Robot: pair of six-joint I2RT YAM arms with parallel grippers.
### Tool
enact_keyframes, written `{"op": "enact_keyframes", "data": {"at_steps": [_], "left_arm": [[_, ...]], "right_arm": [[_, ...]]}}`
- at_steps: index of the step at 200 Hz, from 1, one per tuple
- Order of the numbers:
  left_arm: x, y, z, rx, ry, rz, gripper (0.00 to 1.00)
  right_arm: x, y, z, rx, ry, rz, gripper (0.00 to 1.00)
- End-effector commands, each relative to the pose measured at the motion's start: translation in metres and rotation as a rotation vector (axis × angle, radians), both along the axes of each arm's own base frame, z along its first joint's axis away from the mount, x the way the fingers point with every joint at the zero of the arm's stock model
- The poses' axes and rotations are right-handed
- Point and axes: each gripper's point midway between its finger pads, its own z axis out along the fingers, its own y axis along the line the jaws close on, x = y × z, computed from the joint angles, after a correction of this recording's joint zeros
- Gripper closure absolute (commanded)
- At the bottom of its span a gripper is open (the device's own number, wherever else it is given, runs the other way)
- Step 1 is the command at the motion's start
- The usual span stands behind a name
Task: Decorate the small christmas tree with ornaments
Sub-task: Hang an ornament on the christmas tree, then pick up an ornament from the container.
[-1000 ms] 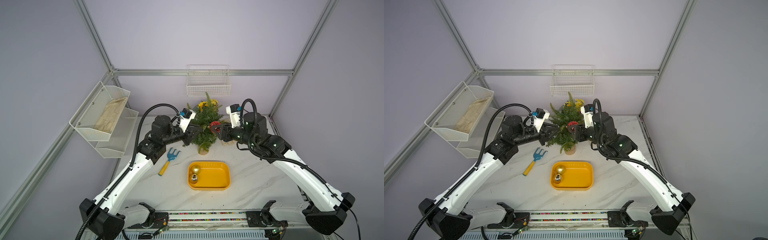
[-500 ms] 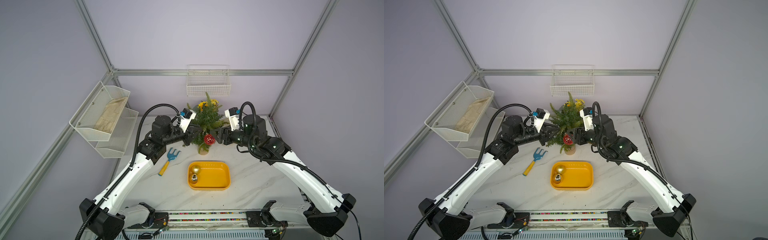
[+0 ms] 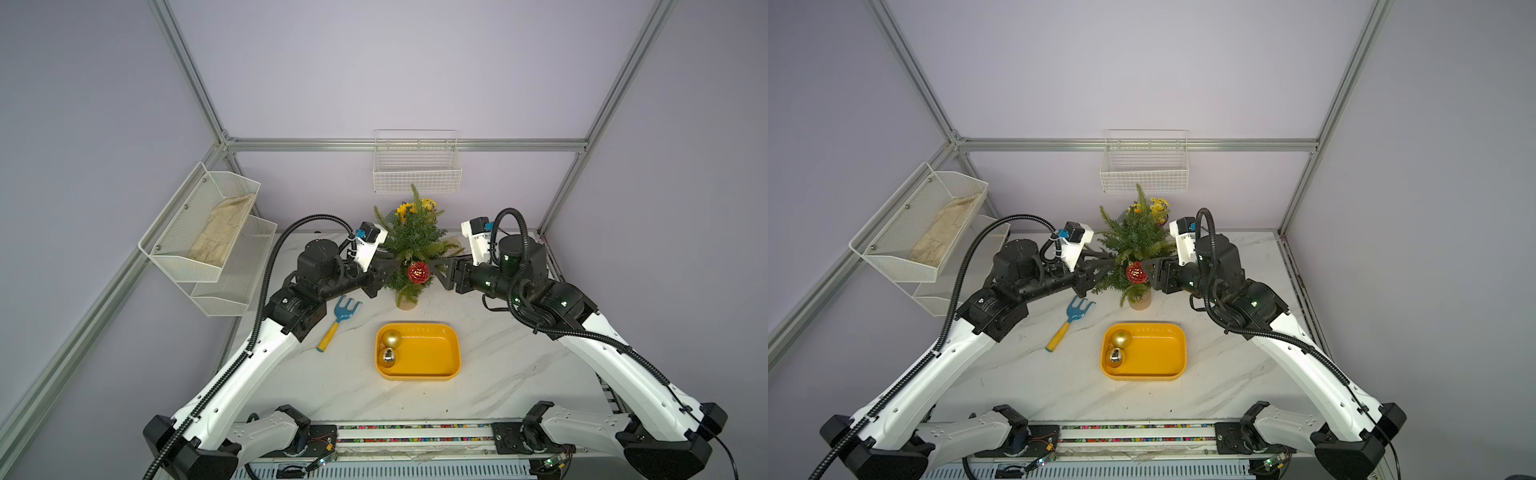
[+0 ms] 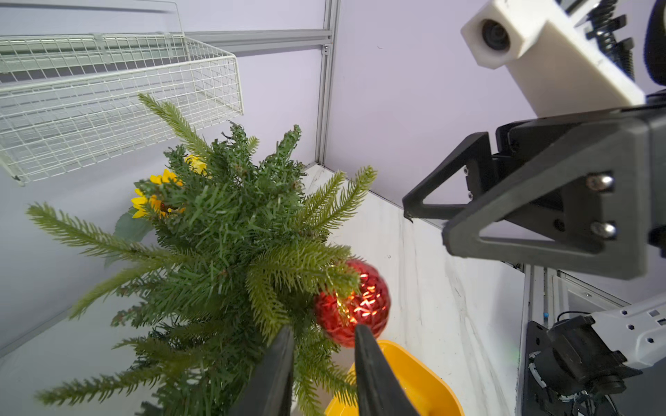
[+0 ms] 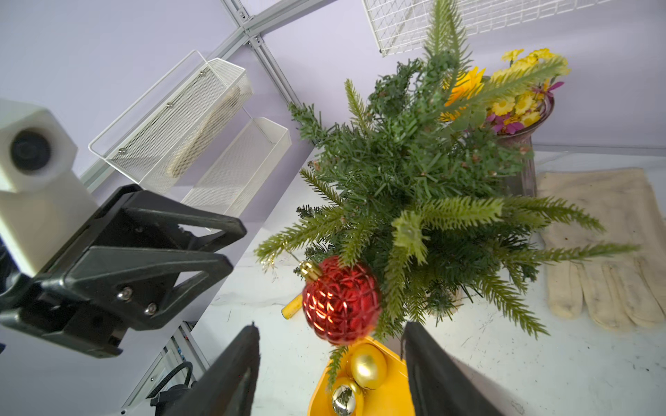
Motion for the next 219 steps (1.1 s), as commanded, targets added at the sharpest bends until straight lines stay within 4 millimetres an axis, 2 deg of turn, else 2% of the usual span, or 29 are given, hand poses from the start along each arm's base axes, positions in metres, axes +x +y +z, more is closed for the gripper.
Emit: {"op": "enact_keyframes", "data": {"at_steps": [1, 16, 39, 65, 82, 96, 126, 140, 158, 177, 198, 219], "left_arm": [[-0.006, 0.012, -0.021, 0.021, 0.039, 0.056, 0.69], [-0.01, 0.02, -0.03, 0.042, 0.049, 0.084, 0.68], [-0.007, 0.043, -0.049, 0.111, 0.051, 0.2, 0.59], [-0.004, 0.067, -0.066, 0.19, 0.05, 0.316, 0.52], [-0.005, 0.08, -0.078, 0.236, 0.048, 0.363, 0.51], [-0.006, 0.089, -0.086, 0.263, 0.042, 0.401, 0.51], [-0.008, 0.099, -0.096, 0.296, 0.026, 0.438, 0.49], [-0.009, 0.1, -0.096, 0.298, 0.017, 0.439, 0.49], [-0.011, 0.1, -0.095, 0.305, 0.011, 0.43, 0.49], [-0.015, 0.101, -0.093, 0.323, 0.005, 0.417, 0.49], [-0.018, 0.105, -0.092, 0.345, -0.01, 0.417, 0.49], [-0.021, 0.109, -0.094, 0.355, -0.02, 0.427, 0.49]], "right_arm": [[-0.006, -0.014, -0.011, -0.017, 0.047, -0.049, 0.37], [-0.008, -0.02, -0.026, -0.036, 0.088, -0.074, 0.39], [-0.015, -0.024, -0.054, -0.054, 0.148, -0.081, 0.42], [-0.029, -0.019, -0.084, 0.002, 0.236, -0.047, 0.45], [-0.038, -0.012, -0.108, 0.039, 0.301, -0.02, 0.46], [-0.045, -0.003, -0.13, 0.063, 0.357, 0.005, 0.47], [-0.057, 0.034, -0.166, 0.149, 0.426, 0.08, 0.48], [-0.061, 0.055, -0.189, 0.187, 0.491, 0.104, 0.48], [-0.065, 0.083, -0.207, 0.256, 0.543, 0.129, 0.48], [-0.063, 0.104, -0.229, 0.32, 0.6, 0.132, 0.47], [-0.056, 0.116, -0.257, 0.35, 0.661, 0.103, 0.46], [-0.05, 0.116, -0.28, 0.356, 0.697, 0.046, 0.41]]}}
